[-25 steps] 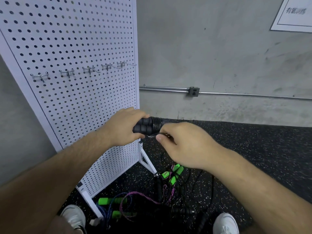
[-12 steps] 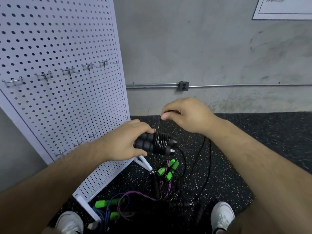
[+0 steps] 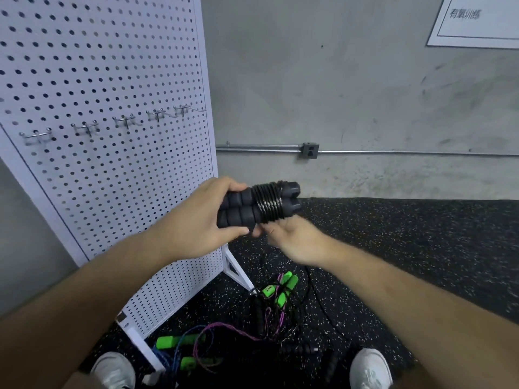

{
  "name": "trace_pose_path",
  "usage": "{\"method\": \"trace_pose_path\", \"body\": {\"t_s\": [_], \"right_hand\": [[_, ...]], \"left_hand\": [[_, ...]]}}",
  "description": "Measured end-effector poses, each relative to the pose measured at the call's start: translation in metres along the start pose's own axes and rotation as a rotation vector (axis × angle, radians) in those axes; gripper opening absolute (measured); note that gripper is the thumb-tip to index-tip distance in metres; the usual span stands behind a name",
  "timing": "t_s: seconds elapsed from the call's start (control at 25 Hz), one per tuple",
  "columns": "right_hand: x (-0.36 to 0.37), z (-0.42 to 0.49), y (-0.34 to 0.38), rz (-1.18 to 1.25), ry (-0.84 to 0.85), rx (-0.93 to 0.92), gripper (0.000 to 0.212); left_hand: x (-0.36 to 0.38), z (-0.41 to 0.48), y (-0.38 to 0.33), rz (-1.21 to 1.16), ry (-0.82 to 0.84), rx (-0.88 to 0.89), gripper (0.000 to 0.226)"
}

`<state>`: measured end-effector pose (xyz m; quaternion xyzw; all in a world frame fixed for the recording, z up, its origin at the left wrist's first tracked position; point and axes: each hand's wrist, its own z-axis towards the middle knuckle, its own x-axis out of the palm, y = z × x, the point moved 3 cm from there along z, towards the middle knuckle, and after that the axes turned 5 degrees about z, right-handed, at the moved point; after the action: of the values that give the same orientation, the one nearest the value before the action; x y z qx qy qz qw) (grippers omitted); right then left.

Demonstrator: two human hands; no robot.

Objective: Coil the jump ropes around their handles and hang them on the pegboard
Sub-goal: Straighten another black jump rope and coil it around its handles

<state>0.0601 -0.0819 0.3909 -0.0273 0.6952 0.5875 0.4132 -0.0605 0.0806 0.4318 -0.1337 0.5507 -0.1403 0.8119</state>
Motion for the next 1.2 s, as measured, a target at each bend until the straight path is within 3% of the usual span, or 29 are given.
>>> {"method": "trace_pose_path", "body": {"t_s": [0.2, 0.72, 0.96, 1.2], "right_hand": [[0.042, -0.007, 0.013, -0.167, 0.045, -0.066, 0.037], [0.011, -0.039, 0.074, -0.45, -0.017, -0.193, 0.035], [-0.014, -0.029, 0.069, -0.622, -0.12, -0.317, 0.029], [-0.048, -0.011, 0.046, -0.591, -0.227, -0.347, 0.031]], "left_hand": [[-0.001, 0.009, 0.038, 0.092, -0.06, -0.097, 0.064], [0.019, 0.017, 0.054, 0.222, 0.016, -0.078, 0.056], [0.028, 0.012, 0.034, 0.195, 0.105, 0.023, 0.056], [0.024, -0.003, 0.002, 0.037, 0.208, 0.058, 0.049]]}}
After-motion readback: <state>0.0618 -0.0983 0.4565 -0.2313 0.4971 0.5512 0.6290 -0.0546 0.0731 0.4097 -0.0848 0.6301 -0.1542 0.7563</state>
